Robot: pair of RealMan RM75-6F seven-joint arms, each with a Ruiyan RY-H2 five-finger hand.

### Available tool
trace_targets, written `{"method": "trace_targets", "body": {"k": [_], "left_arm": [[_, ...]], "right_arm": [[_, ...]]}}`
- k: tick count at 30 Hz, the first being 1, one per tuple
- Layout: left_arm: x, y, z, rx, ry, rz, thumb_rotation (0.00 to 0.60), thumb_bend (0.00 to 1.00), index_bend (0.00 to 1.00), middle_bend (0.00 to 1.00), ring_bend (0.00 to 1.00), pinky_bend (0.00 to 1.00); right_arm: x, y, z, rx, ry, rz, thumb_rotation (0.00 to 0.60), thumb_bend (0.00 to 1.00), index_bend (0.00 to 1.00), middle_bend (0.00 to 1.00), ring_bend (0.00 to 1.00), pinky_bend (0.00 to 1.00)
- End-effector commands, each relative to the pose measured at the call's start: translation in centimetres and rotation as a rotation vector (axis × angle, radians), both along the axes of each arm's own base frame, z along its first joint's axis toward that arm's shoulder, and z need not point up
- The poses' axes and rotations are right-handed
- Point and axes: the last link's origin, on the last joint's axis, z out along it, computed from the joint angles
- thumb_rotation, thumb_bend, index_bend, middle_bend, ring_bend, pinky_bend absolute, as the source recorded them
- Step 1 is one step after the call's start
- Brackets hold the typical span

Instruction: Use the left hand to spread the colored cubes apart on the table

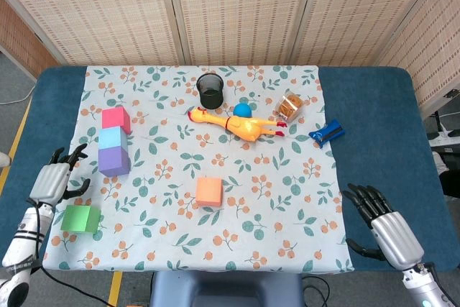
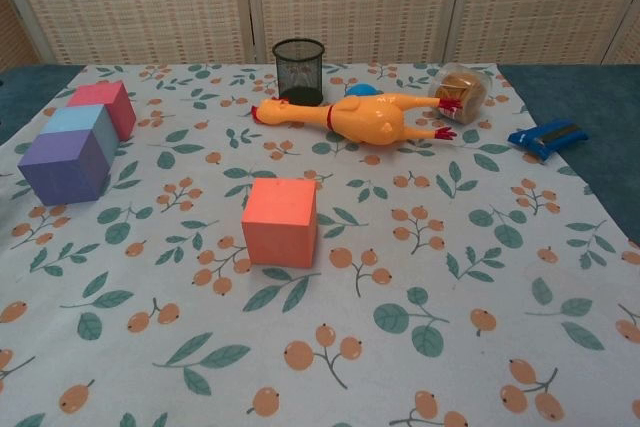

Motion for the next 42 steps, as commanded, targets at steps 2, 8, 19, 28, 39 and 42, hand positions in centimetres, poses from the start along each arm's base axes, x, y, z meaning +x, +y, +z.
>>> {"method": "trace_targets", "body": {"k": [2, 8, 19, 28, 39, 42], "left_arm": [[-0.6, 1.5, -0.9, -0.014, 0.039, 0.051, 0.600, 0.38, 0.05, 0.26, 0.26, 0.00], [-0.8, 1.7, -1.7, -0.046, 0.021, 0.067, 0.599, 0.39, 0.01, 0.24, 0.29, 0.00], [1.3, 1.4, -3.7, -0.102, 0.025, -0.005, 0.600, 0.39, 0.00, 0.23, 0.37, 0.01], [6.7, 0.1, -6.0, -0.161, -0.030, -0.191, 0.600, 0.39, 0.00, 0.22, 0.38, 0.02], [13.6, -1.3, -8.0, -0.117, 0.003, -0.503, 0.597, 0.38, 0.00, 0.07, 0.06, 0.00], [13.2, -0.5, -8.1, -0.109, 0.070, -0.501, 0.590, 0.38, 0.00, 0.00, 0.00, 0.00]], "right_arm": [[-0.1, -0.1, -0.1, 0.005, 0.007, -0.002, 0.600, 0.14, 0.00, 0.00, 0.00, 0.00], [-0.1, -0.1, -0.3, 0.006, 0.008, -0.003, 0.600, 0.14, 0.00, 0.00, 0.00, 0.00], [0.0, 0.0, -0.1, 0.007, 0.001, 0.001, 0.600, 0.14, 0.00, 0.00, 0.00, 0.00], [-0.1, -0.1, -0.1, 0.008, -0.003, 0.000, 0.600, 0.14, 0.00, 0.00, 0.00, 0.00], [-0.1, -0.1, -0.1, 0.016, -0.006, -0.003, 0.600, 0.14, 0.00, 0.00, 0.00, 0.00], [-0.1, -0.1, -0.1, 0.019, -0.008, -0.004, 0.600, 0.14, 0.00, 0.00, 0.00, 0.00]]}}
